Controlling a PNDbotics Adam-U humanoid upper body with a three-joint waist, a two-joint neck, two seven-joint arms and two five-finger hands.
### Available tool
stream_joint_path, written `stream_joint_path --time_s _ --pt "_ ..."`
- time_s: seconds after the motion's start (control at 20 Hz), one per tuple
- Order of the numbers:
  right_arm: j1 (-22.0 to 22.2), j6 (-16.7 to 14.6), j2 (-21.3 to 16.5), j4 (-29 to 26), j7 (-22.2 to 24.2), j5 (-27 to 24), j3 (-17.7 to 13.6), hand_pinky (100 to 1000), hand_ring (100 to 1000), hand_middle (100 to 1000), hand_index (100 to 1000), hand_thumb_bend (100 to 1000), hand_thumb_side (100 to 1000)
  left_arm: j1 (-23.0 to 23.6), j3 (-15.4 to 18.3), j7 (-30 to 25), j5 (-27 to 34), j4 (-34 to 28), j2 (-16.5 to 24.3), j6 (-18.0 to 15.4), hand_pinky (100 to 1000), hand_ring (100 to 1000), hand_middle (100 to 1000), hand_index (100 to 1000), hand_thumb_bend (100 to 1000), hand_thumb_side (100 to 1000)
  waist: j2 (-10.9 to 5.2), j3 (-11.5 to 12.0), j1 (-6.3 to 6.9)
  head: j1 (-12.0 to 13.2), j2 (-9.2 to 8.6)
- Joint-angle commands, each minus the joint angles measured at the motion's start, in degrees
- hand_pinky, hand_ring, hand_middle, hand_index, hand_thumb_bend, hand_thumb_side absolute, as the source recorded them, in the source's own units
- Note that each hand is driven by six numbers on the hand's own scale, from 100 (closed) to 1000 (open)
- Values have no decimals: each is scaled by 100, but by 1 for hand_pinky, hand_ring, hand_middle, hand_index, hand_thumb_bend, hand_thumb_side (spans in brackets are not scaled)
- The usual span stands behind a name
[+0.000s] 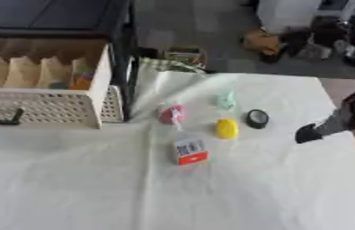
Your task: Pick up objects from table and place into drawer.
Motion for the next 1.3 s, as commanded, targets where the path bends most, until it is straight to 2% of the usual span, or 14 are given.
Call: stream_joint_path --time_s 0.05,0.15,0.35,0.7,0.9,0.95,1.2,1.3 --pt "-246 1 55 201 130 -11 82 902 846 688 934 901 568 -105 13 -54 47 -49 40 50 282 333 500 843 100 611 -91 14 0 -47 -54" --pt "-396 -11 195 340 197 -9 184 897 839 678 930 903 555 -115 -5 -87 49 -49 12 77 281 332 499 841 100 608 -84 36 -3 -81 -61" --pt "-639 -70 447 562 361 -1 373 890 837 721 920 893 528 -137 -23 -119 57 -49 -29 114 280 331 499 835 100 606 -67 85 -10 -157 -83" --pt "-922 -117 856 829 573 98 578 880 825 685 900 870 486 -145 -35 -158 87 -49 -94 195 280 331 499 826 100 608 -70 146 -34 -249 -129" --pt "-984 -156 946 959 584 143 614 880 825 685 900 870 486 -149 -32 -172 102 -49 -106 215 280 331 499 826 100 608 -73 155 -37 -261 -136" --pt "-1019 -155 992 1007 603 139 648 873 818 654 891 877 465 -165 -33 -175 110 -49 -122 215 280 332 499 823 100 613 -69 192 -34 -300 -151" --pt "-1261 -210 1413 1511 738 350 810 874 823 683 892 831 453 -193 -38 -200 137 -49 -164 235 280 331 498 820 100 610 -50 298 -49 -392 -186" --pt "-1320 -285 1508 1701 782 443 863 874 825 695 890 810 368 -209 -37 -206 147 -49 -173 232 280 331 499 820 100 611 -37 330 -54 -412 -196"
